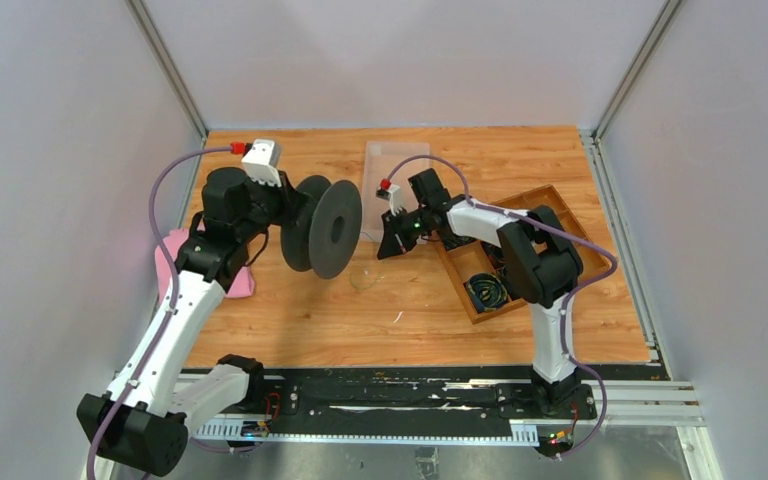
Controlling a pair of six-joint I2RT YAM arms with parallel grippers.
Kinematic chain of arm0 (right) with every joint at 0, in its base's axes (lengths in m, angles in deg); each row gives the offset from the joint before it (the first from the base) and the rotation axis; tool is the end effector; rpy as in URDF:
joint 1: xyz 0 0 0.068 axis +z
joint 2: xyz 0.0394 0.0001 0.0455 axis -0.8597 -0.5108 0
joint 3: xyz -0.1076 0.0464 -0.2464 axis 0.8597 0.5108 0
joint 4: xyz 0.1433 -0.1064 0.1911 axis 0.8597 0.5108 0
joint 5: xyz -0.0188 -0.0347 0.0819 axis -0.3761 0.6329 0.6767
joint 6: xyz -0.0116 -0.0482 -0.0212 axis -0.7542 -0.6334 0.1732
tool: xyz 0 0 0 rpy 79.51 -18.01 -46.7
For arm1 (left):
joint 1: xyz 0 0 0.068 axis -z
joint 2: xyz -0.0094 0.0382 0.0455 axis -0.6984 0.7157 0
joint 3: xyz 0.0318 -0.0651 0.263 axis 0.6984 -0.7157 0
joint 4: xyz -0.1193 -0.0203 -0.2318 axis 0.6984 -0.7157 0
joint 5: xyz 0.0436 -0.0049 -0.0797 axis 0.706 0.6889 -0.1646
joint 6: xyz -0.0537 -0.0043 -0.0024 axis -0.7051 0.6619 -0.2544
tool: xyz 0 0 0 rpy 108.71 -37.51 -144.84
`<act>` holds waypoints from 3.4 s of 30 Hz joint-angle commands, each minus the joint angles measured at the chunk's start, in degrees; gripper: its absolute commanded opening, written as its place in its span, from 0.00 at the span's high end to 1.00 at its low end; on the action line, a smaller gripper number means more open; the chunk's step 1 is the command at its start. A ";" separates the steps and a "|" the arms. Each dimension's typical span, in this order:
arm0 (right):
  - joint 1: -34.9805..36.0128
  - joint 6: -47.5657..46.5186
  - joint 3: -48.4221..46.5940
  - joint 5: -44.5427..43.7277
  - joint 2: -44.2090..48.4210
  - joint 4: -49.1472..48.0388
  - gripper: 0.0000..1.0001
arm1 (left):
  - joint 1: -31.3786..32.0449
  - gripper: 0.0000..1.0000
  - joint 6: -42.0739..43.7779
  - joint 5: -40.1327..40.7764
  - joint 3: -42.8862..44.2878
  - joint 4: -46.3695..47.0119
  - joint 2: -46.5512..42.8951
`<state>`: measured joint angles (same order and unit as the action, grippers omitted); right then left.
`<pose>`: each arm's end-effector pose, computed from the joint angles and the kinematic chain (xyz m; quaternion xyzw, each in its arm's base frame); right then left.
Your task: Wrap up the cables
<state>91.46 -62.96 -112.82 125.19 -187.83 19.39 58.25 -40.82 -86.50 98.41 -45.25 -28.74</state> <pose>0.3591 0.2577 0.1638 -0.3888 0.7679 0.4594 0.2194 0.2141 -0.0605 0.3610 0.0754 0.8014 -0.2085 0.5555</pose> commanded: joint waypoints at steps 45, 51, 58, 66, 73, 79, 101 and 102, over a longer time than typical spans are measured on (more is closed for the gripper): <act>19.99 -24.97 23.13 -13.14 22.95 14.05 0.99 | -4.72 1.00 -8.49 34.36 10.31 6.99 6.80; 24.47 -27.07 21.44 -11.74 27.74 19.72 0.99 | -4.73 1.00 -6.38 35.88 8.79 9.75 7.46; 27.37 -27.88 11.13 -8.12 28.25 27.09 0.99 | -4.63 1.00 -4.02 35.15 5.94 11.90 7.35; 27.56 -28.19 -2.87 -6.41 29.38 34.37 0.99 | -4.49 1.00 -0.10 36.00 3.28 15.13 7.07; 27.49 -28.75 -13.96 -8.87 29.81 38.39 0.99 | -2.54 1.00 3.82 35.79 1.24 16.60 6.34; 26.34 -26.62 -21.83 -11.45 29.21 39.60 0.99 | -0.87 1.00 6.04 33.98 -1.17 17.44 5.28; 20.72 -21.41 -35.99 -28.35 21.42 34.85 0.99 | 6.70 1.00 15.91 17.26 -9.11 16.39 1.08; 20.29 -21.42 -36.82 -28.54 21.08 34.87 0.99 | 7.23 1.00 16.69 17.57 -9.43 16.24 1.03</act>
<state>113.65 -85.53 -145.33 99.62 -165.64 55.04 63.54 -28.26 -67.17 89.65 -32.37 -25.75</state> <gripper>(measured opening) 0.011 0.071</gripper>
